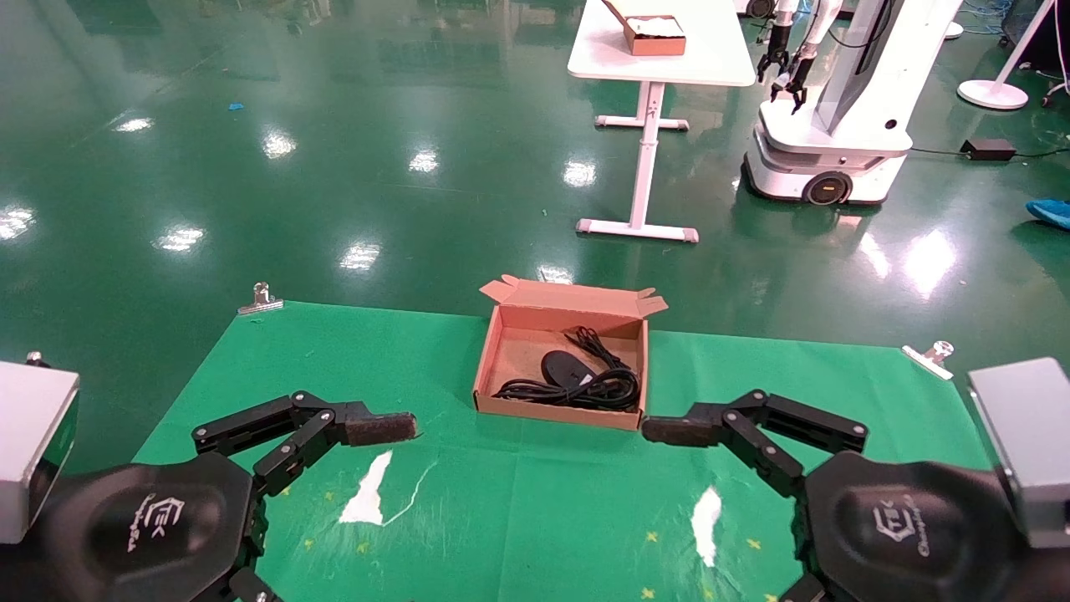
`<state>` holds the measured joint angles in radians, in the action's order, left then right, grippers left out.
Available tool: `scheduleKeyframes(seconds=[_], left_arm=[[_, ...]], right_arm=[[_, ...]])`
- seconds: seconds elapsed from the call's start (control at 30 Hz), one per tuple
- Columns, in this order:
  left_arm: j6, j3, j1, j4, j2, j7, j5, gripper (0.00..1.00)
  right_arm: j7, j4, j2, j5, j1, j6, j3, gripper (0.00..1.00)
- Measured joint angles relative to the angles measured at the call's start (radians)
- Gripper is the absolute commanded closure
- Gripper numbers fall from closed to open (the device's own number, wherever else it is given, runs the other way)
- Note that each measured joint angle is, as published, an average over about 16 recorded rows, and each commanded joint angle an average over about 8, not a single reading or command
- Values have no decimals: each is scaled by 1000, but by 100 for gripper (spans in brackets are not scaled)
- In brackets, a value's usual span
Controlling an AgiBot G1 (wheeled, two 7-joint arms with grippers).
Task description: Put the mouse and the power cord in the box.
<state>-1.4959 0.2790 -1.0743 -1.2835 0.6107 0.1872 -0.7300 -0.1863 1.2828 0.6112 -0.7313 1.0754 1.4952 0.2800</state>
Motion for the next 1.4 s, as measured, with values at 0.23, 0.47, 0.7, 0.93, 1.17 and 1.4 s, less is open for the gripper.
scheduleKeyframes(seconds=[0.23, 0.47, 0.7, 0.93, 1.17, 1.4], left_arm=[[0, 0, 0, 0, 0, 0, 0, 0], [0, 1, 0, 0, 0, 0, 0, 0], [0, 1, 0, 0, 0, 0, 0, 0], [0, 1, 0, 0, 0, 0, 0, 0], [0, 1, 0, 0, 0, 0, 0, 0], [0, 1, 0, 0, 0, 0, 0, 0]], right_arm=[[0, -1, 0, 0, 0, 0, 0, 0], [0, -1, 0, -1, 1, 0, 0, 0], [0, -1, 0, -1, 1, 0, 0, 0], [0, -1, 0, -1, 1, 0, 0, 0], [0, -1, 0, -1, 1, 0, 0, 0], [0, -1, 0, -1, 1, 0, 0, 0]])
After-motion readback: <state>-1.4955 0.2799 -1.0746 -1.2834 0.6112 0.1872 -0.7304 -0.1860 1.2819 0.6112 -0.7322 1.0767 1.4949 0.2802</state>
